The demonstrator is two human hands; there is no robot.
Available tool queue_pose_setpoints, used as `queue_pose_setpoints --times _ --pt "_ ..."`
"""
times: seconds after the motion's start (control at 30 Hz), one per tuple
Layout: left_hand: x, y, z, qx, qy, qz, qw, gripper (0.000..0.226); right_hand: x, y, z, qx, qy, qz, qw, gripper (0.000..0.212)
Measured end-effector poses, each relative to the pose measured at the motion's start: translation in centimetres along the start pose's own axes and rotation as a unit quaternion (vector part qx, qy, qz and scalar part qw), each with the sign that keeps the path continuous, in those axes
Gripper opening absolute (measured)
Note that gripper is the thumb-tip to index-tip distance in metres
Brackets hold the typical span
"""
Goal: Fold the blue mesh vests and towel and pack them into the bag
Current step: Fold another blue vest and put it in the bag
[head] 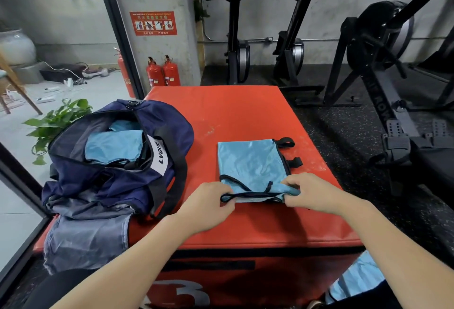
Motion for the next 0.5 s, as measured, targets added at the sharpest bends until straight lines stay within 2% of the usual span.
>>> queue_pose_setpoints --times 0.1,0.17,0.23,0.27,0.37,0.47,0.5 --pt "-0.2 0.9 -0.7 -0.109 0.017 0.018 0.994 0.031 0.1 0.7 -0.3 0.022 -0.003 -0.023 0.999 0.035" --pt "-0.3 1.6 -0.6 -0.135 0.025 0.028 0.99 0.04 0.1 1.0 -0.9 0.073 -0.007 -0.05 0.996 0.024" --pt "-0.1 2.2 -0.5 -0.167 0.037 0.038 0.985 0.038 0.0 0.8 -1.6 0.16 -0.02 -0.093 0.983 0.008" --pt "0.1 2.4 -0.5 -0.175 0.045 0.046 0.983 0.035 0.2 0.9 -1.7 0.191 -0.026 -0.1 0.976 0.014" --pt "1.1 2.8 -0.8 -0.164 0.071 0.069 0.981 0.036 2.0 1.6 -0.9 0.213 -0.033 -0.076 0.973 0.029" --pt "2.4 2.7 -1.7 -0.143 0.097 0.085 0.981 0.042 3.9 2.4 -0.9 0.174 -0.022 -0.02 0.984 0.01" --pt "2.9 2.6 -2.0 -0.136 0.11 0.087 0.981 0.042 4.5 2.7 -1.1 0.167 -0.014 0.002 0.986 0.01"
Point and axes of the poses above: each hand's wrist, its own x-axis towards the middle knuckle, its own y-axis out of the back of the hand, z = x × y, the point moved 6 cm from there along x, towards the middle knuckle, and after that the axes turned 15 degrees about x, right-handed, at the moved point
